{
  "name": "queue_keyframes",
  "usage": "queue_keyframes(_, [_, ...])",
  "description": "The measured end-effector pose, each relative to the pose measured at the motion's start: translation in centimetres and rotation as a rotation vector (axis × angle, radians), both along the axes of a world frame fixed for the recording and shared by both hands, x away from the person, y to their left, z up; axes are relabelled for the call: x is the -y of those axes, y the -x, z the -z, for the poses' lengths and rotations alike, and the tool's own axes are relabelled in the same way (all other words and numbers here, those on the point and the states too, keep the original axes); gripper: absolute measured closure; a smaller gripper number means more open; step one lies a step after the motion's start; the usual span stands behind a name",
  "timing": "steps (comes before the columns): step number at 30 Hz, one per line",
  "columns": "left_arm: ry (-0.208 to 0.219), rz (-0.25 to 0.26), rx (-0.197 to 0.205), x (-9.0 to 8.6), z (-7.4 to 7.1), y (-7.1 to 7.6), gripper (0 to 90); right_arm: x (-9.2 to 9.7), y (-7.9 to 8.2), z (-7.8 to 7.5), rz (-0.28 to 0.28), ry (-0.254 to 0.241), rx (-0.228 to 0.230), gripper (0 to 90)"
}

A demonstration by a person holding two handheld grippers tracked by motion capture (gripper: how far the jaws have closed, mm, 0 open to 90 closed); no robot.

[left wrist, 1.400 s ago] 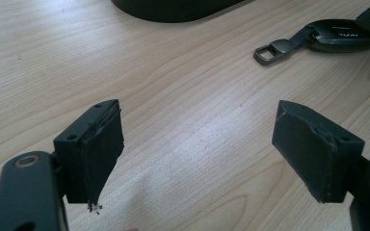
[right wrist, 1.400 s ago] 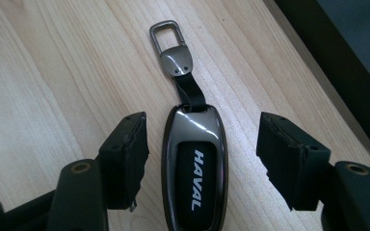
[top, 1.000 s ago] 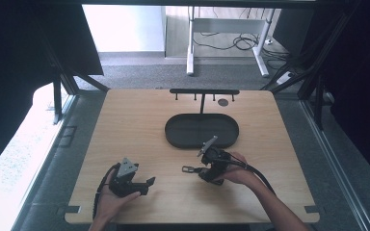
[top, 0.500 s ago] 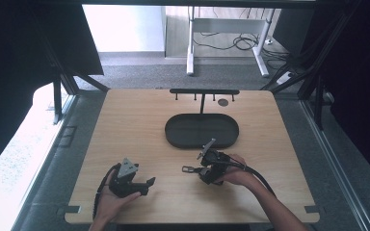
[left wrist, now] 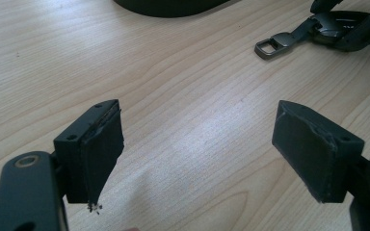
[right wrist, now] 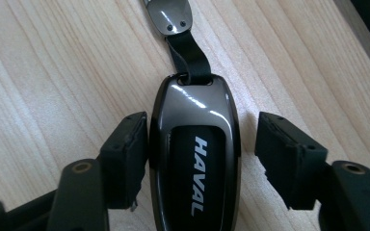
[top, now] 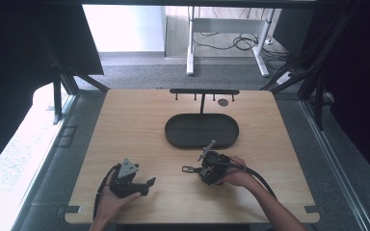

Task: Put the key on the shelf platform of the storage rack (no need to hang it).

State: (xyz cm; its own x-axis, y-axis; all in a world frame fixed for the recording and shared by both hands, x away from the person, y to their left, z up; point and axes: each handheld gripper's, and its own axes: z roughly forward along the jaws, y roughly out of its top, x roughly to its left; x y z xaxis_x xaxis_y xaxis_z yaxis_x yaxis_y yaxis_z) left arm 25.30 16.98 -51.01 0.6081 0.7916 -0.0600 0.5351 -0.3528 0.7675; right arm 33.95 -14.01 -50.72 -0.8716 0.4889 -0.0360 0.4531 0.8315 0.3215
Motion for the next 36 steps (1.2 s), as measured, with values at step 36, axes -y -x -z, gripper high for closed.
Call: queue_keyframes(36, [0.012,-0.012,0.003,-0.3,0.0,0.1,18.5,2.1,-0.5,-3.2,0.009,-0.129,-0.061,49.2])
